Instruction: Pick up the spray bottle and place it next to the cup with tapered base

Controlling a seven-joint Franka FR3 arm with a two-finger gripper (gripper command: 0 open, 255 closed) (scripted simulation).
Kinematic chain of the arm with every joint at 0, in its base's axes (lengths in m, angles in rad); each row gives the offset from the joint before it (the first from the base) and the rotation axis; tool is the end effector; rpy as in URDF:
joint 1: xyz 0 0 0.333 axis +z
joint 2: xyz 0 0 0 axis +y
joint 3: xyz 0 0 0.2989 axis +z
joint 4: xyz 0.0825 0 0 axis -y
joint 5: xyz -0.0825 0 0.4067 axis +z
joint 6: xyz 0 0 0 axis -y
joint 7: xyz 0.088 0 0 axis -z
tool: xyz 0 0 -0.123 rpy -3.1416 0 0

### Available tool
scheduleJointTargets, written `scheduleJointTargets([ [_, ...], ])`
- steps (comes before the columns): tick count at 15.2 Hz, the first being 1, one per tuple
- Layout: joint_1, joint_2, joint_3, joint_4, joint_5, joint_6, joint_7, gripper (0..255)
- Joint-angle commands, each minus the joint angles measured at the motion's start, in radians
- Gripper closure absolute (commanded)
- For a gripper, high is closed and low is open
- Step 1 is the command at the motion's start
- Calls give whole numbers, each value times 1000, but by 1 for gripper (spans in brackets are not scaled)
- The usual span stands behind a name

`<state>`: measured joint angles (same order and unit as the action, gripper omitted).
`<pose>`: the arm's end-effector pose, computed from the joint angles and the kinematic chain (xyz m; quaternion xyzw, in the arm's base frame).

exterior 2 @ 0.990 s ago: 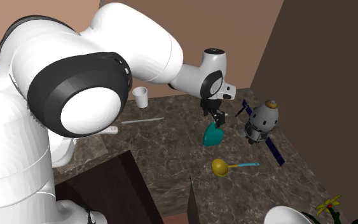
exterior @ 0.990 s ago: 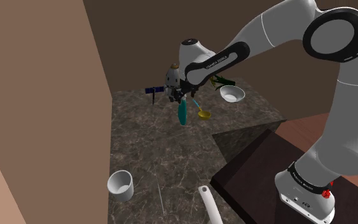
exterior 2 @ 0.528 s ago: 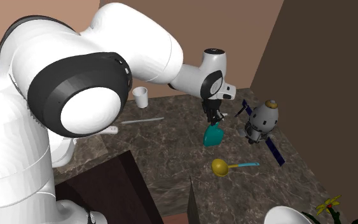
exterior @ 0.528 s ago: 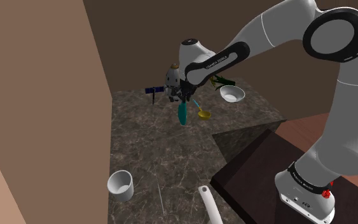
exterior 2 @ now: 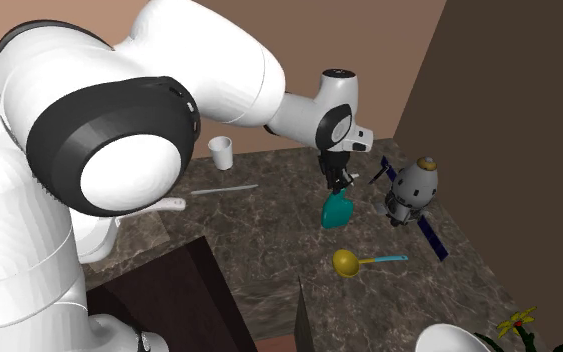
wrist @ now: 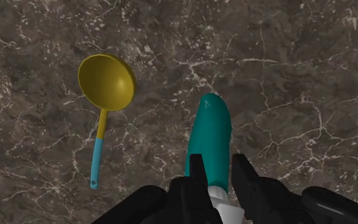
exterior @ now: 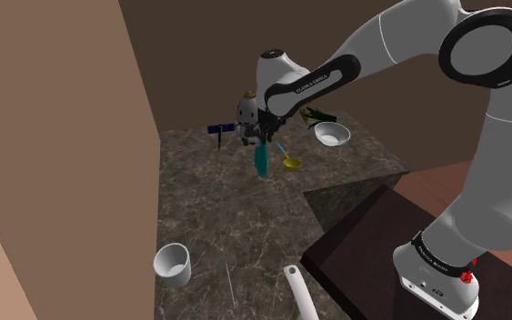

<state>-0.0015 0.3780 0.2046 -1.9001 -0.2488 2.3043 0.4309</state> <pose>0.6312 0.1179 0.2631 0.9974 -0.0398 0.0358 0.0476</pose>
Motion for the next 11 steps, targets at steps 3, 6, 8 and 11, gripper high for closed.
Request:
scheduleJointTargets([
  [3, -2, -29, 6, 14, 13, -42, -10, 255],
  [6, -4, -50, 10, 27, 23, -75, -19, 255],
  [8, -5, -63, 13, 37, 29, -97, -25, 255],
  [11, -7, -81, 16, 53, 38, -131, -33, 255],
])
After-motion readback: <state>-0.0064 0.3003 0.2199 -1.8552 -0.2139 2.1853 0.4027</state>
